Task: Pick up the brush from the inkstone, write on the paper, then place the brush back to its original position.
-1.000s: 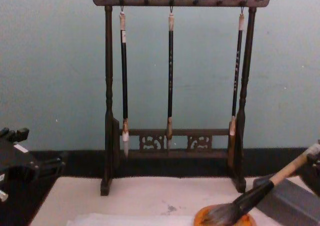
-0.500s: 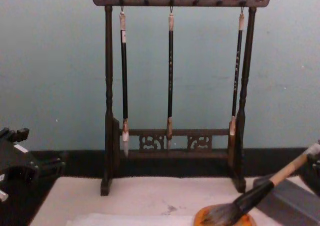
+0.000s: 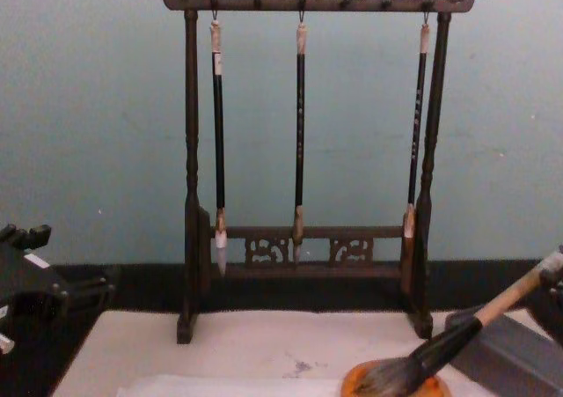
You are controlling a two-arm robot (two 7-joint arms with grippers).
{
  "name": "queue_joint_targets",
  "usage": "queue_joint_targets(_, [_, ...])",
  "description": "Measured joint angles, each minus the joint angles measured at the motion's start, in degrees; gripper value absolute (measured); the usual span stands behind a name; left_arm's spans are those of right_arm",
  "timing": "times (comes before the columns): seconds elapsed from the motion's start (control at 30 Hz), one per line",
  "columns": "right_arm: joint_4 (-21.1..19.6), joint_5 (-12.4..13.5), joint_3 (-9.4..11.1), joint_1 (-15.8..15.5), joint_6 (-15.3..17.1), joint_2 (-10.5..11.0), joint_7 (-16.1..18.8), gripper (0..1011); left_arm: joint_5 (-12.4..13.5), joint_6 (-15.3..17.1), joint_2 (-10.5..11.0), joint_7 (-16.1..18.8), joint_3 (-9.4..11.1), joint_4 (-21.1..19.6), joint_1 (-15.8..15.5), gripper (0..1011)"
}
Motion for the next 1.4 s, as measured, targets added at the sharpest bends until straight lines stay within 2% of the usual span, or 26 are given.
queue_joint_targets(0.4, [-0.32, 0.20, 0.43, -0.38, 0.12, -0.01, 0.34, 1000, 0.00, 0.00, 0.00, 0.00, 0.00, 0.00, 0.00, 1010])
queue_joint_targets(0.53, [-1.75, 2.26, 1.98, -1.98, 0.91, 0.19, 1.86, 1000, 0.00, 0.00, 0.00, 0.00, 0.00, 0.00, 0.00, 1010])
queue_joint_targets(0.63, [-3.48, 5.46, 3.86, -3.85, 2.17, 0.44, 3.57, 1000, 0.00, 0.00, 0.00, 0.00, 0.00, 0.00, 0.00, 1010])
queue_joint_targets(0.67, [-3.48, 5.46, 3.86, -3.85, 2.17, 0.44, 3.57, 1000, 0.00, 0.00, 0.00, 0.00, 0.00, 0.00, 0.00, 1010])
queue_joint_targets(0.7, [-5.05, 8.50, 5.55, -5.50, 3.46, 0.64, 4.92, 1000, 0.00, 0.00, 0.00, 0.00, 0.00, 0.00, 0.00, 1010])
queue_joint_targets(0.9, [-8.81, 16.50, 9.95, -9.89, 7.13, 1.09, 8.18, 1000, 0.00, 0.00, 0.00, 0.00, 0.00, 0.00, 0.00, 1010])
queue_joint_targets(1.07, [-12.11, 24.86, 15.04, -14.62, 11.23, 0.81, 10.78, 1000, 0.00, 0.00, 0.00, 0.00, 0.00, 0.00, 0.00, 1010])
queue_joint_targets(1.1, [-12.74, 27.75, 16.63, -15.78, 12.67, 0.39, 11.53, 1000, 0.00, 0.00, 0.00, 0.00, 0.00, 0.00, 0.00, 1010])
queue_joint_targets(1.2, [-13.33, 32.01, 18.90, -17.26, 14.88, -0.47, 12.58, 1000, 0.00, 0.00, 0.00, 0.00, 0.00, 0.00, 0.00, 1010])
queue_joint_targets(1.23, [-13.48, 34.99, 20.10, -17.96, 16.32, -1.13, 13.08, 1000, 0.00, 0.00, 0.00, 0.00, 0.00, 0.00, 0.00, 1010])
queue_joint_targets(1.27, [-13.50, 36.68, 20.62, -18.21, 17.08, -1.46, 13.30, 1000, 0.00, 0.00, 0.00, 0.00, 0.00, 0.00, 0.00, 1010])
queue_joint_targets(1.3, [-13.36, 39.54, 21.47, -18.46, 18.30, -2.13, 13.60, 1000, 0.00, 0.00, 0.00, 0.00, 0.00, 0.00, 0.00, 1010])
queue_joint_targets(1.33, [-13.36, 39.54, 21.47, -18.46, 18.30, -2.13, 13.60, 1000, 0.00, 0.00, 0.00, 0.00, 0.00, 0.00, 0.00, 1010])
queue_joint_targets(1.37, [-12.95, 42.50, 22.07, -18.47, 19.51, -2.90, 13.95, 1000, 0.00, 0.00, 0.00, 0.00, 0.00, 0.00, 0.00, 1009])
queue_joint_targets(1.4, [-12.71, 43.54, 22.24, -18.39, 19.93, -3.21, 14.14, 1000, 0.00, 0.00, 0.00, 0.00, 0.00, 0.00, 0.00, 1010])
